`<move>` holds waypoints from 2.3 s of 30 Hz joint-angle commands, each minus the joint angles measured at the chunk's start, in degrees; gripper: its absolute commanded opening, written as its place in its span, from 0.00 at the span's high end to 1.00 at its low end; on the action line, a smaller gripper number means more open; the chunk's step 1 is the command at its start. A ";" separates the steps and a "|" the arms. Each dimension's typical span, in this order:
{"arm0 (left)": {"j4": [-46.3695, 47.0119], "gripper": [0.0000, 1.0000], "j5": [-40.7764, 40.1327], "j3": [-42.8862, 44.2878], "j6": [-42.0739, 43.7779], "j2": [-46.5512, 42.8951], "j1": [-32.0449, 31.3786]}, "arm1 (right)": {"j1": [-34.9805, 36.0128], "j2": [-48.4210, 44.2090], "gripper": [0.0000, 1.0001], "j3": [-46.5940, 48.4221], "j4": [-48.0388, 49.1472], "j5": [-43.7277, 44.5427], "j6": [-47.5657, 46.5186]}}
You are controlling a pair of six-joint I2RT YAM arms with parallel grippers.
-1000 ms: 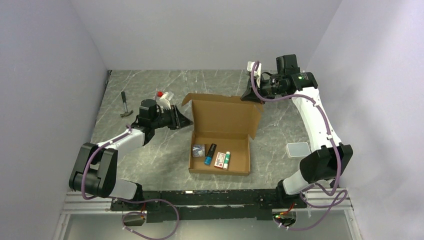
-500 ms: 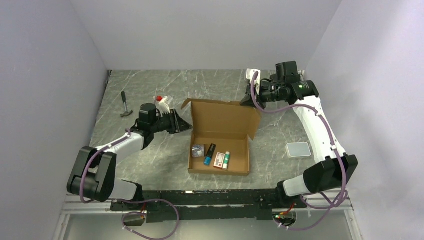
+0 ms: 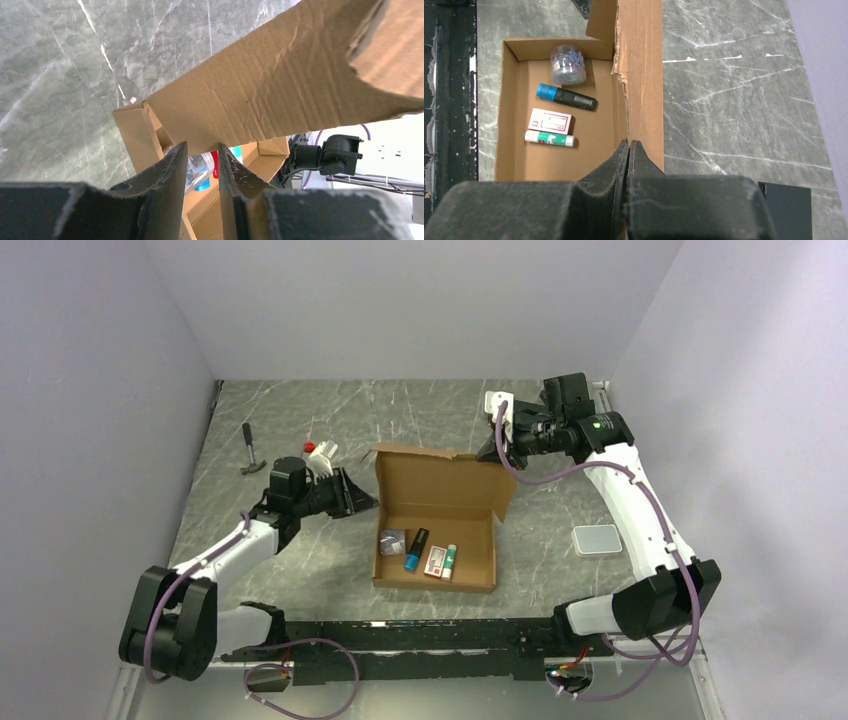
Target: Fold the paper box
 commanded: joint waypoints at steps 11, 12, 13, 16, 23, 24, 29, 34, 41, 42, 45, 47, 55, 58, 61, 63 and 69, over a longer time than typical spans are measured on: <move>-5.71 0.66 -1.75 -0.73 -1.55 -4.17 -0.14 | 2.21 -1.25 1.00 -1.20 -3.33 3.51 -0.07; -5.38 0.66 -1.16 -0.66 -1.52 -4.33 -0.14 | 2.22 -1.28 1.00 -1.18 -3.25 3.60 0.01; -5.43 0.65 -0.73 -0.48 -1.35 -4.89 -0.14 | 2.15 -1.36 1.00 -1.17 -3.25 3.70 0.16; -7.76 0.62 -0.81 0.14 0.05 -7.70 -0.14 | 2.17 -1.72 1.00 -1.00 -3.20 3.71 0.30; -13.04 0.39 -5.68 -0.23 1.98 -17.11 -0.12 | 2.19 -2.06 1.00 -0.61 -3.54 4.24 0.26; -13.73 0.35 -7.22 -0.12 2.41 -18.17 -0.14 | 2.15 -2.00 1.00 -0.44 -3.63 4.24 0.22; -13.09 0.28 -11.78 2.47 3.85 -17.76 -0.13 | 2.21 -1.65 1.00 0.50 -4.20 3.75 0.12; -12.47 0.26 -10.44 7.51 5.09 -9.96 -0.22 | 2.15 -1.35 1.00 1.29 -4.46 2.92 0.45; -8.44 0.56 -8.62 10.74 4.61 -3.76 -0.68 | 2.20 -1.07 1.00 1.98 -4.10 2.98 1.49; -8.75 0.59 -8.54 11.22 4.65 -2.80 -0.93 | 2.22 -1.07 1.00 2.07 -4.01 3.08 1.71; -8.69 0.66 -9.42 11.31 4.70 -1.46 -2.05 | 2.35 -1.06 1.00 2.00 -3.53 3.29 2.35; -8.46 0.80 -10.42 11.09 4.93 -1.31 -2.98 | 2.47 -1.08 1.00 1.61 -3.02 3.72 2.97; -11.01 0.55 -13.37 12.92 8.12 -3.56 -4.44 | 2.83 -1.27 1.00 1.18 -1.88 5.43 4.61; -14.58 0.48 -15.44 15.00 9.74 -4.65 -4.44 | 2.79 -1.28 1.00 1.37 -1.97 5.62 4.52; -18.86 0.48 -17.41 18.07 11.46 -4.26 -4.40 | 2.83 -1.17 1.00 1.46 -2.06 5.64 4.43; -21.38 0.51 -17.67 20.24 12.78 -3.39 -4.44 | 2.83 -1.09 1.00 1.55 -2.10 5.73 4.43; -22.68 0.66 -16.18 22.49 13.25 -2.04 -4.44 | 2.83 -0.82 1.00 1.72 -1.99 5.82 4.66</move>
